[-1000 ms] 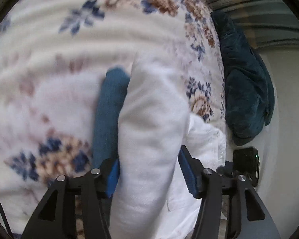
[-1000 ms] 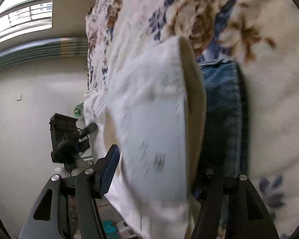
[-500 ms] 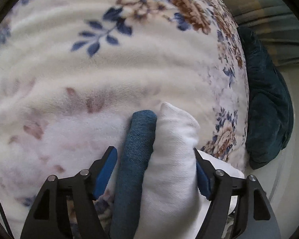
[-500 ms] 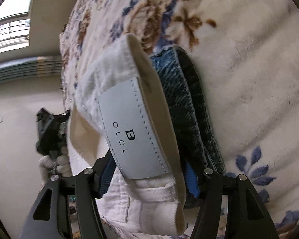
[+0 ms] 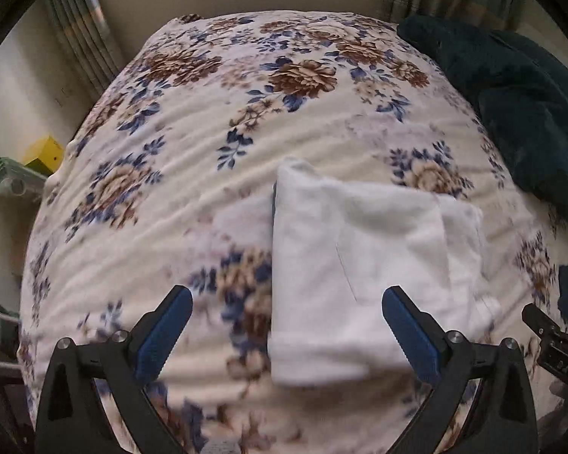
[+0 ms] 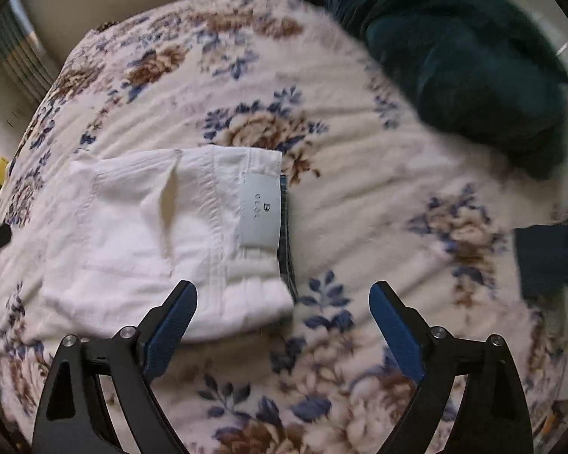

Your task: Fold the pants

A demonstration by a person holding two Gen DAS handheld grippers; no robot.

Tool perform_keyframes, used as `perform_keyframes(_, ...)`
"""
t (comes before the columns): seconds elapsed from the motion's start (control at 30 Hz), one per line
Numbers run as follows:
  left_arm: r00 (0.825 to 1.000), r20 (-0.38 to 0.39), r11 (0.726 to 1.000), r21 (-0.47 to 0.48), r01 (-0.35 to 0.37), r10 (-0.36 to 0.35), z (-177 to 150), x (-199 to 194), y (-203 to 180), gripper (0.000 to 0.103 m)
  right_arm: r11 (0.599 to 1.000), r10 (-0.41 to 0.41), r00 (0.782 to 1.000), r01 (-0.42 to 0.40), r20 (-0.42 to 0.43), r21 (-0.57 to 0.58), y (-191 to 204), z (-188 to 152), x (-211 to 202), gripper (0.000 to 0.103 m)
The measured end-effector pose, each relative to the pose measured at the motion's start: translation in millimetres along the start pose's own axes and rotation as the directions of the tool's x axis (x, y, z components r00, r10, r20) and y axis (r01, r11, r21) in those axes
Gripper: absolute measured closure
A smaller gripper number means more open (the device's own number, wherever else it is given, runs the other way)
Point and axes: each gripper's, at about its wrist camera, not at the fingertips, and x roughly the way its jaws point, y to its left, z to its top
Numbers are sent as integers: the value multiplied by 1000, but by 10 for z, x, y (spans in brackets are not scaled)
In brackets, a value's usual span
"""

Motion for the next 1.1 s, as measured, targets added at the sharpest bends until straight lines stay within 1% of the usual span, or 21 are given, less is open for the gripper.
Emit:
perform_keyframes(0.13, 1000, 26, 1000, -2, 5, -5, -185, -386, -95, 0, 1000, -25, 998, 25, 61, 6, 41, -278, -569, 8)
perform_keyframes(0.2, 999, 51, 1000, 9, -10, 9, -278, -623, -135, 0, 1000, -15, 997, 14, 76, 17, -17, -423, -899, 8)
perform_keyframes(0.27, 997, 71, 1000, 17, -13, 12, -378, -845, -169, 0, 1000, -11, 995, 8, 99, 29, -51, -519, -1134, 8)
perform_keyframes(0.43, 989, 142, 999, 20, -33, 30, -701, -1571, -227, 0, 999, -9, 987, 1, 158, 47, -202, -793, -1808, 8)
perform_keyframes(0.57, 984, 176, 999, -4, -34, 35, -1003, -2125, -272, 0, 1000, -1, 978, -3, 211, 15, -281, -1111, -2464, 8)
perform_keyframes(0.6, 981, 191, 999, -10, -33, 34, -1123, -2324, -294, 0, 1000, 6, 976, -7, 218, 6, -291, -1177, -2591, 8)
perform_keyframes(0.73, 973, 230, 999, -27, -26, 31, -1492, -2883, -364, 0, 999, 20, 958, -9, 285, -40, -348, -1584, -3351, 8)
perform_keyframes(0.83, 965, 259, 999, -41, -26, 36, -1783, -3316, -407, 0, 998, 34, 944, -18, 329, -53, -451, -1895, -3899, 8)
perform_keyframes(0.9, 957, 284, 998, -53, -38, 51, -1971, -3624, -434, 0, 998, 49, 937, -31, 347, -57, -521, -2057, -4182, 8)
perform_keyframes(0.93, 955, 293, 998, -57, -29, 45, -2064, -3769, -446, 0, 997, 57, 930, -38, 364, -60, -577, -2183, -4399, 8)
perform_keyframes(1.0, 947, 316, 997, -69, -35, 55, -2274, -4101, -467, 0, 997, 66, 920, -43, 385, -69, -645, -2358, -4698, 8)
perform_keyframes(1.1, 940, 337, 997, -74, -27, 51, -2510, -4489, -486, 0, 994, 93, 912, -61, 400, -92, -730, -2694, -5197, 8)
